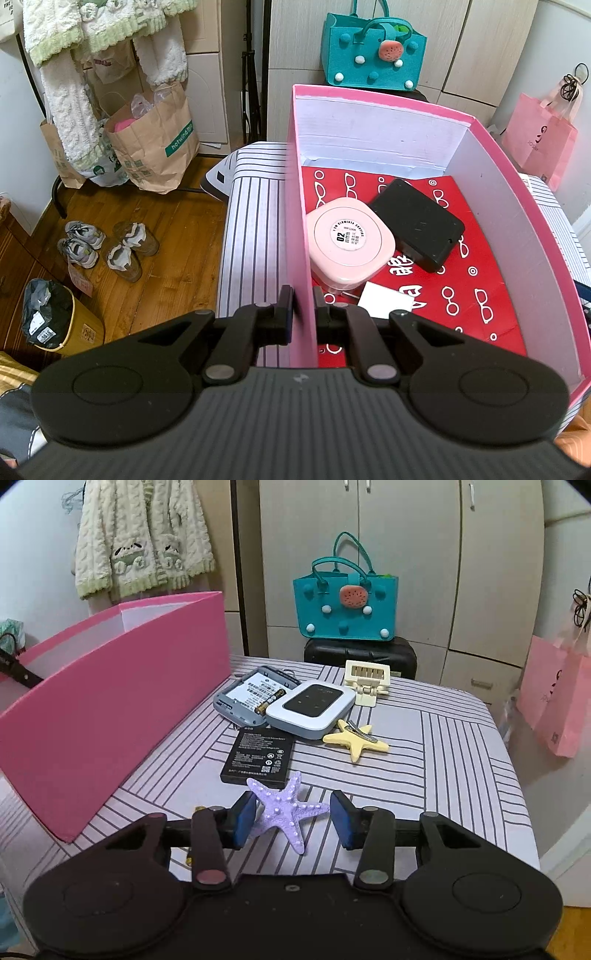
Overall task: Organize rigid objects
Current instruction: 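Carry the purple starfish into the pink box, then move the right tool to the white Wi-Fi router and grasp it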
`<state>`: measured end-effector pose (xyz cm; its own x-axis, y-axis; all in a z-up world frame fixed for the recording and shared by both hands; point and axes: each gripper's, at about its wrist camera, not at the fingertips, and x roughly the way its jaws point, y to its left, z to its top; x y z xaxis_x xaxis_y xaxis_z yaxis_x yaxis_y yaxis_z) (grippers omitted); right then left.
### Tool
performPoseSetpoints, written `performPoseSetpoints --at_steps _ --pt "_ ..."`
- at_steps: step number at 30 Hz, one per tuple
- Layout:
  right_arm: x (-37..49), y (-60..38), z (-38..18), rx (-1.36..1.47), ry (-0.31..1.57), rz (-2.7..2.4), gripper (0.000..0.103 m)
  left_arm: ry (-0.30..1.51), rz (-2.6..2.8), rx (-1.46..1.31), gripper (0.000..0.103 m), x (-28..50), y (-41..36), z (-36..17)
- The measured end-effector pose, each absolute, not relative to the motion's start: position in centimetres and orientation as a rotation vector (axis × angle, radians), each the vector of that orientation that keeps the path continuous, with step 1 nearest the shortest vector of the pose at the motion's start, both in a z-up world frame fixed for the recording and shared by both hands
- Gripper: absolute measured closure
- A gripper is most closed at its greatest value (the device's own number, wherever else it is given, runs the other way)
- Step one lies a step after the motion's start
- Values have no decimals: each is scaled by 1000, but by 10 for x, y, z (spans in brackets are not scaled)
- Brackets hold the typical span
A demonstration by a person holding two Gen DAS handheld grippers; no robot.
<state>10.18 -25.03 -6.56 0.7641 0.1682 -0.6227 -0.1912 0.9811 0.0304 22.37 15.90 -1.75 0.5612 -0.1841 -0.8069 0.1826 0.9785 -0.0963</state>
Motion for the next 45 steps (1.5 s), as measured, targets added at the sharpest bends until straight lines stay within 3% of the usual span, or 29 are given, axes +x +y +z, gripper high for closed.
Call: performPoseSetpoints --at_steps 19,35,45 --pt "123 -160 40 -82 588 586 54 911 -228 115 97 209 149 -5" --pt "195 -46 -7 -417 871 706 54 926 -234 222 98 197 139 -1" --pt "192 -78 17 -209 832 637 52 927 -240 191 97 195 143 -1"
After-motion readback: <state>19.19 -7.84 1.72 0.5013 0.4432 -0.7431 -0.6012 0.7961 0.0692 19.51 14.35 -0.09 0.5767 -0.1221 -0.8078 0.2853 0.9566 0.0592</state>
